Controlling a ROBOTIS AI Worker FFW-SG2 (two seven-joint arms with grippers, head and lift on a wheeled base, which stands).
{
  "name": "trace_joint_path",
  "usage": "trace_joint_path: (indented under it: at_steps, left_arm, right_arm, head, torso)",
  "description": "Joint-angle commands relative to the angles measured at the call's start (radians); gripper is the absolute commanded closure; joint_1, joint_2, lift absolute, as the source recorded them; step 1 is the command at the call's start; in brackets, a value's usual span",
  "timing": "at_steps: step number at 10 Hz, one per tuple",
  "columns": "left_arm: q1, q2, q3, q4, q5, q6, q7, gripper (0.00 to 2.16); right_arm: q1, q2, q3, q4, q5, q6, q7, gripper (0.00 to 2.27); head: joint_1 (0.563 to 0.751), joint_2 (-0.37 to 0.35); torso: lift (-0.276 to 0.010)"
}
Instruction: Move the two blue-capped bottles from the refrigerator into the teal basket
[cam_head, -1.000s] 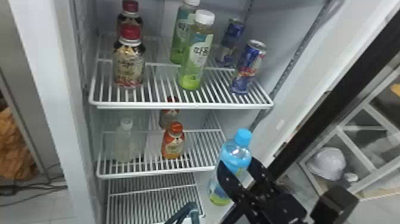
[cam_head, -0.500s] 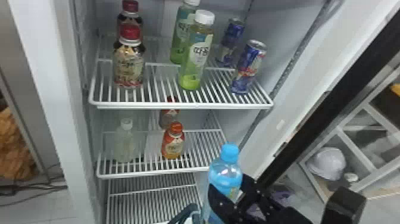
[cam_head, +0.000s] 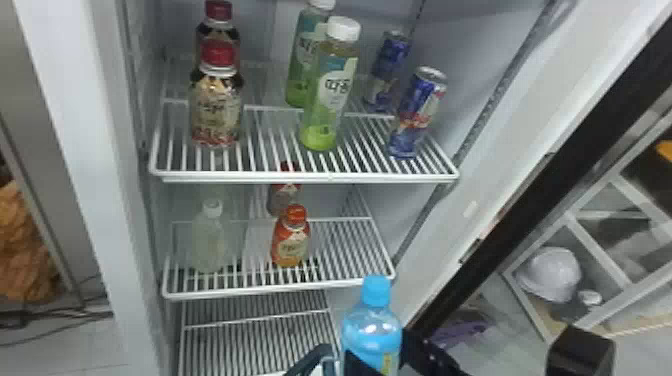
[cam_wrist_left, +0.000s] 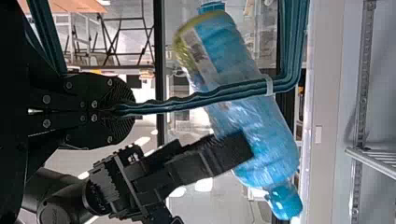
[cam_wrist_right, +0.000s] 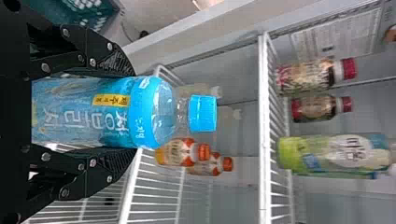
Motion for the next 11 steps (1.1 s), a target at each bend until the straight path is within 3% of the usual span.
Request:
trace_joint_path:
  at_steps: [1, 4, 7, 11]
  left_arm:
    - [-0.001, 0.000, -0.001, 0.000, -0.001, 0.002, 0.001, 1.15]
    - [-0.001, 0.000, -0.001, 0.000, -0.001, 0.000, -0.001, 1.15]
    - [-0.001, 0.000, -0.003, 0.000, -0.001, 0.000, 0.001, 1.15]
    - [-0.001, 0.000, -0.003, 0.000, 0.001, 0.000, -0.001, 1.15]
  right_arm:
    - [0.007, 0.001, -0.004, -0.012, -0.013, 0.050, 0.000, 0.65]
    - [0.007, -0.002, -0.006, -0.012, -0.024, 0.112, 0.005, 0.65]
    - [-0.057, 0.013, -0.017, 0.064, 0.005, 0.146, 0.107, 0.48]
    - [-0.084, 0.016, -0.023, 0.093, 0.019, 0.104, 0.137, 0.43]
  head:
    - [0.695, -0.350]
    - [0.695, -0.350]
    - [0.695, -0.350]
    - [0.695, -0.350]
  torso:
    - [-0.136]
    - [-0.136]
    - [-0.136]
    - [-0.136]
